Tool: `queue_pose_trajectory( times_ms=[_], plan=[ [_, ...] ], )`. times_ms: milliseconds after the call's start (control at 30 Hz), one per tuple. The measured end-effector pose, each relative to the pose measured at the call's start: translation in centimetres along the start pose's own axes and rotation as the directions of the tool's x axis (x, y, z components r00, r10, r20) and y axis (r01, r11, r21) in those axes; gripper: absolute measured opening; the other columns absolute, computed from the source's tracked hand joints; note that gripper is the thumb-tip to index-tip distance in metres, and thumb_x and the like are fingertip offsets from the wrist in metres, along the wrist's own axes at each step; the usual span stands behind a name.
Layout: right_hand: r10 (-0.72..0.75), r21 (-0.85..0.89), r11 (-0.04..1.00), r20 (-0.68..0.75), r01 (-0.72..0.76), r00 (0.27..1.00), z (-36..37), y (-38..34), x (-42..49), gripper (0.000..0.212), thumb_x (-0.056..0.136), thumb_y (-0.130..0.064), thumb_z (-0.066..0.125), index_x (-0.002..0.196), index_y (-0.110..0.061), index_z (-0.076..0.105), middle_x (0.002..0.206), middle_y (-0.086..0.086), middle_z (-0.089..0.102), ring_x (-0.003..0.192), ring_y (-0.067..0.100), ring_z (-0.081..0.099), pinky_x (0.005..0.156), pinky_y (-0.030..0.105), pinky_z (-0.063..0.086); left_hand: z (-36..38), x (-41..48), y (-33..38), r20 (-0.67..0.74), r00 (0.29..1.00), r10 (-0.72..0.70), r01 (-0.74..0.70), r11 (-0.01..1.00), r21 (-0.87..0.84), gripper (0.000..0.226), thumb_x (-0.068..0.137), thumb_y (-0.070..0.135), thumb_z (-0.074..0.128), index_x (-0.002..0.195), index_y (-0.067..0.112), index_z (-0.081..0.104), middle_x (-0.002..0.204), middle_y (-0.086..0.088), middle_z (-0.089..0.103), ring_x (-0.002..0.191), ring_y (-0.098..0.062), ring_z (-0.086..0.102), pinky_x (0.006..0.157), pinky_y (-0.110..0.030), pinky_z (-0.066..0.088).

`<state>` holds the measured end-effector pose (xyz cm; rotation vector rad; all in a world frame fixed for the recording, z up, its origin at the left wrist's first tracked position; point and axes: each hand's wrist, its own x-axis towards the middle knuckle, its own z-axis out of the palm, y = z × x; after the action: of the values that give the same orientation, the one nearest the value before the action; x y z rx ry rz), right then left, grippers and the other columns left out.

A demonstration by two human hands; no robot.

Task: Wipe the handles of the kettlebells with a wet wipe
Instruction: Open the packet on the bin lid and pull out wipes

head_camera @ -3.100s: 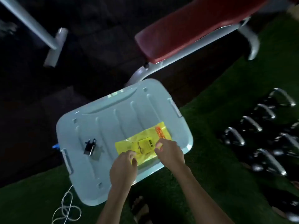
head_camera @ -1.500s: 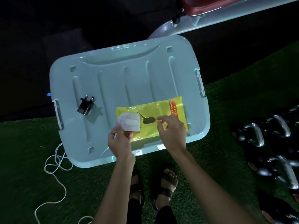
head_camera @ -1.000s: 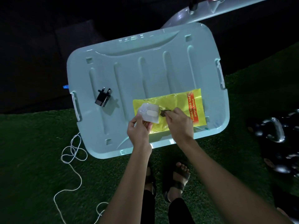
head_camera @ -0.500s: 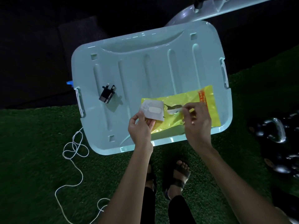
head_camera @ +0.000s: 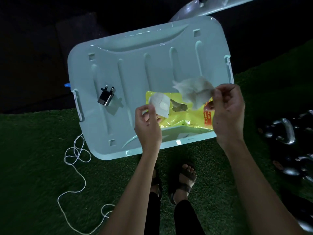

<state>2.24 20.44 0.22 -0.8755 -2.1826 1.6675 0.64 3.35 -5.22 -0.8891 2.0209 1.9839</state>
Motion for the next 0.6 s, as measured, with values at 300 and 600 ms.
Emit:
queue_pose_trajectory(
  times_ms=[300,600],
  plan=[
    [0.197,-0.388,0.898,-0.069,-0.209,0.978,-4.2,7.5,0.2,0.003,0.098,-0.023,0.065,0.095,-0.023,0.064,0.083,-0.016,0.065,0.083,0.022,0.071,0.077,0.045,0.061,4.4,0.5,-3.1,0.784,0.614,0.09,-0.779,0.229,0.584,0.05,0.104,0.058,0.039,0.146,0.033,0.052,0.158,0.004,0.044,0.141,-0.023,0.04,0.107,-0.049,0.037],
    [0.378,-0.224,0.898,-0.049,-0.378,0.925,-4.2,10.1,0.8,0.007,0.095,-0.03,0.071,0.097,-0.03,0.064,0.081,-0.001,0.075,0.061,0.011,0.07,0.068,0.033,0.057,4.4,0.5,-5.9,0.782,0.616,-0.093,-0.782,-0.19,0.594,0.084,0.093,0.079,0.027,0.162,0.036,0.009,0.172,-0.006,0.001,0.153,-0.03,0.018,0.112,-0.057,0.023]
  ],
)
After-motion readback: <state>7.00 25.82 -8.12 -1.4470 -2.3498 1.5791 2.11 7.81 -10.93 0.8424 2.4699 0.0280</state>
